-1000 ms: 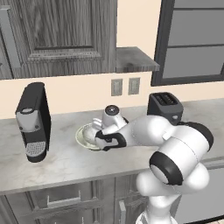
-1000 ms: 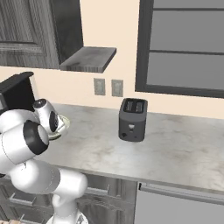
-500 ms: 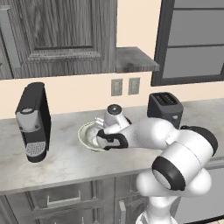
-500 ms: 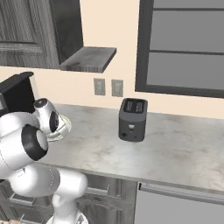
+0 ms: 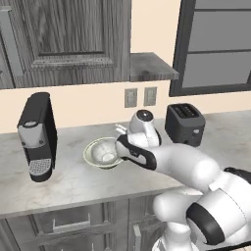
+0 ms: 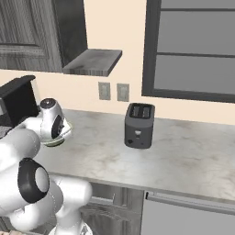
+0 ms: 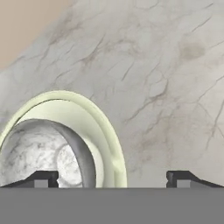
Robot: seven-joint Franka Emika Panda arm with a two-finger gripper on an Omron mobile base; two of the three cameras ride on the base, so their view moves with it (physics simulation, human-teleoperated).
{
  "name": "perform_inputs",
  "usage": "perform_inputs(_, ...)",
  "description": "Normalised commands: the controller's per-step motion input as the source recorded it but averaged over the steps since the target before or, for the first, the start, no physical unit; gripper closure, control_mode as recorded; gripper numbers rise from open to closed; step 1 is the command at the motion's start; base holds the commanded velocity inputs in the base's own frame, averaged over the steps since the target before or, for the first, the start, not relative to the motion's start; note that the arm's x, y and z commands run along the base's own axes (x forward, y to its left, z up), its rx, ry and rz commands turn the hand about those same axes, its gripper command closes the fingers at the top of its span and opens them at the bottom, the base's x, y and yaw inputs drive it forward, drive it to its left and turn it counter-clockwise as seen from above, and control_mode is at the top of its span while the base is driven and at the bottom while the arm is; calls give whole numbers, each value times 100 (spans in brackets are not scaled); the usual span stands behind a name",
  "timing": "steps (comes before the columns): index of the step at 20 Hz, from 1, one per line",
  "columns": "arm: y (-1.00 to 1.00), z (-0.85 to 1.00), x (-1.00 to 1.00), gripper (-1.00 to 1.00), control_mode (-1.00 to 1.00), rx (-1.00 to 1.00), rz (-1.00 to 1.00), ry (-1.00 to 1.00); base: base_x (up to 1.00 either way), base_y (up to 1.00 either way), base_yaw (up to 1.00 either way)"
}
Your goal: Pick up the bowls on the counter and stack them on top of one another in the open cabinet. Place the smaller bowl on top of the larger bowl.
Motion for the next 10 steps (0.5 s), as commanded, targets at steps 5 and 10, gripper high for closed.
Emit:
perform_inputs(5,-36,2,-25,-100,-100,14,0,0,0,0,0)
perform_inputs(10,-26,-20,-2,-100,-100,18,0,-2,0,0,0)
